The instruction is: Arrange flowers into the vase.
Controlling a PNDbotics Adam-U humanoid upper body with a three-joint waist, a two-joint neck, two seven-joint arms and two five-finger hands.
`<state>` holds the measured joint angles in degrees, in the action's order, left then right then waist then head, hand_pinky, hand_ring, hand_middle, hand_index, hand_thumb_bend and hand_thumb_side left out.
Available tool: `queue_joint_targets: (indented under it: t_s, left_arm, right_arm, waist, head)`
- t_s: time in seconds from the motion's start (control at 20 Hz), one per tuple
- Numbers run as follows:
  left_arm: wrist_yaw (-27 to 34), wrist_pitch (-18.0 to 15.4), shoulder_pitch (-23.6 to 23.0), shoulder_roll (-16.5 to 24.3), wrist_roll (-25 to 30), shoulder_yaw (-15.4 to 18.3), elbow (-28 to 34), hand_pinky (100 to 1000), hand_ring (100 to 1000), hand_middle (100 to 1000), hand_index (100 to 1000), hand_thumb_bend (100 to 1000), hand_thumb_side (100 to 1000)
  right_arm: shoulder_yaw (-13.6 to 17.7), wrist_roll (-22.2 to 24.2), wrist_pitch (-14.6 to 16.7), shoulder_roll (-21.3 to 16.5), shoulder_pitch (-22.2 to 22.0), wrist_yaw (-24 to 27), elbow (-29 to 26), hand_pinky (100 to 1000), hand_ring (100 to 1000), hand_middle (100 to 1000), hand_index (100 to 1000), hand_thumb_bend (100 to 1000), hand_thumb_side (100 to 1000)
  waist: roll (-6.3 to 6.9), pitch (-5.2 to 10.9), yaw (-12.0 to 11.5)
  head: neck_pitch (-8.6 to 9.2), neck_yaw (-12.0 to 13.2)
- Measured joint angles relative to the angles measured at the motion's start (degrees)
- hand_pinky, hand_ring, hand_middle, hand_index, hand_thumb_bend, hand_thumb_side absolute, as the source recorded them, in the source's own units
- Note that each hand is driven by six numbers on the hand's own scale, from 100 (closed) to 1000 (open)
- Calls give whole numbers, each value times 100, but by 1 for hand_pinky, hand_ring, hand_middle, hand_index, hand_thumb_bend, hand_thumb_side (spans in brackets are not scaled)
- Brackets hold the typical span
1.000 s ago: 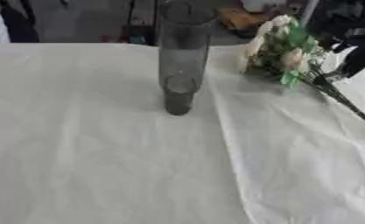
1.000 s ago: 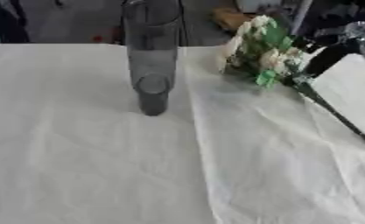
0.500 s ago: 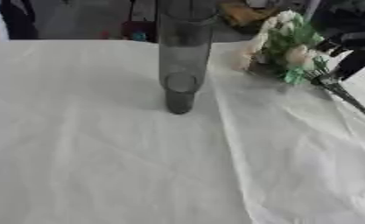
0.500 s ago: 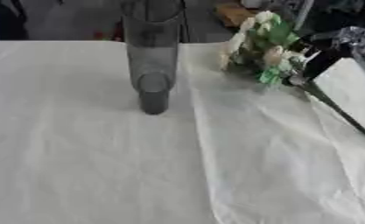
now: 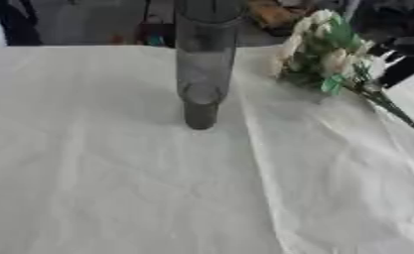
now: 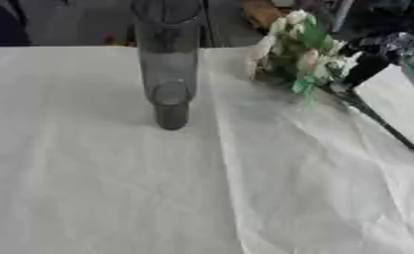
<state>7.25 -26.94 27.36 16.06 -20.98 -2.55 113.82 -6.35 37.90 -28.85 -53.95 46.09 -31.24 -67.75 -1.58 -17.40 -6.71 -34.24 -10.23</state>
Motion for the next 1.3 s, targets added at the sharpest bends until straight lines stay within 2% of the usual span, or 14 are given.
queue_joint_targets:
  t_s: [0.35,0.5,1.0,1.3]
  left_arm:
    - [-2,-1,-3,0,1,-1,0,754,800,864,873,100,627]
    - [-12,-3,-2,-1,3,-3,0,755,801,866,873,100,627]
    - [-109,-72,93,-56,41,-48,0,757,803,869,871,100,616]
    - [-172,-104,107,-103,60,-77,0,758,804,870,872,100,613]
  right_arm:
    - [111,-294,-99,133,78,-314,514,941,1000,1000,1000,326,278]
    - [172,-336,-100,132,68,-323,588,941,1000,1000,1000,351,269]
    - [402,-376,-129,-30,-232,242,594,936,1000,1000,1000,460,251]
    - [462,-512,-140,-182,-333,555,537,928,1000,1000,1000,454,261]
  waist:
    - [-2,-6,-46]
    - [-12,-61,-97]
    - [43,-340,-331]
    - [71,-437,-358]
  head:
    - [1,-2]
    - [12,-18]
    - [267,-191]
    - [376,-294]
